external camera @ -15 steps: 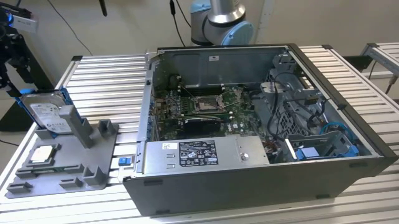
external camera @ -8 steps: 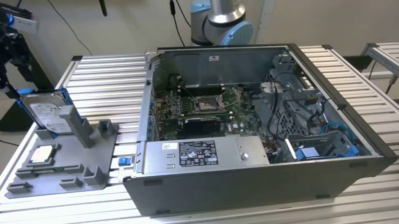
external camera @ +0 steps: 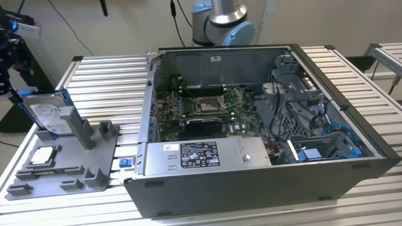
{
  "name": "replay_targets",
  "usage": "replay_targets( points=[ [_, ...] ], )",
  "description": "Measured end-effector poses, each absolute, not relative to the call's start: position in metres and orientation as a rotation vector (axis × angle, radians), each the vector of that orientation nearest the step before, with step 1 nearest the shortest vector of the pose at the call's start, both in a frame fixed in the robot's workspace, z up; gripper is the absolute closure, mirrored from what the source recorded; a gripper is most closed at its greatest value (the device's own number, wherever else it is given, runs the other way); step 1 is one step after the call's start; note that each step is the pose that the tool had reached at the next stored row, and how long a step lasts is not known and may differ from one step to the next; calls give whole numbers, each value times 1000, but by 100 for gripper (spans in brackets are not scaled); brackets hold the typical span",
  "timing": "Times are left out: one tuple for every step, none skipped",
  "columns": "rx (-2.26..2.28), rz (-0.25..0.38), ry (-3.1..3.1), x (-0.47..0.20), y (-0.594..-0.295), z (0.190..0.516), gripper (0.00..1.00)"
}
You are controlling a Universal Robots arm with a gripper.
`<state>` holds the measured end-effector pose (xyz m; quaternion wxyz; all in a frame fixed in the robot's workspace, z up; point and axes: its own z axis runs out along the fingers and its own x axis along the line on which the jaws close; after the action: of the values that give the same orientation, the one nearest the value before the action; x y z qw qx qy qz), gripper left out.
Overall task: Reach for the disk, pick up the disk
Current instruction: 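Pick up the disk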
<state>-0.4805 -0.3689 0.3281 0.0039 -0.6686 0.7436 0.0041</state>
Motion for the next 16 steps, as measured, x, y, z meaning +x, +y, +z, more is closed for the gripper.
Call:
replay_targets(
  points=[
    [-2103, 13, 2323, -481, -369, 327, 0],
    [-2110, 13, 2316, -481, -369, 325, 0],
    [-2118, 13, 2309, -481, -369, 324, 0],
    [-2123, 13, 2305, -481, -368, 323, 0],
    [-2126, 13, 2302, -481, -368, 322, 0],
    [-2128, 13, 2300, -481, -368, 321, 0],
    [-2129, 13, 2300, -481, -368, 320, 0],
    [-2129, 13, 2300, -481, -368, 320, 0],
    [-2129, 13, 2300, -481, -368, 320, 0],
    [-2129, 13, 2300, -481, -368, 320, 0],
    [-2129, 13, 2300, -482, -368, 320, 0],
    [-2129, 13, 2300, -481, -368, 320, 0],
    [-2129, 13, 2300, -481, -368, 320, 0],
    [-2129, 13, 2300, -481, -368, 319, 0],
    [-2129, 13, 2300, -481, -368, 319, 0],
    [-2129, 13, 2299, -481, -368, 318, 0]
  ],
)
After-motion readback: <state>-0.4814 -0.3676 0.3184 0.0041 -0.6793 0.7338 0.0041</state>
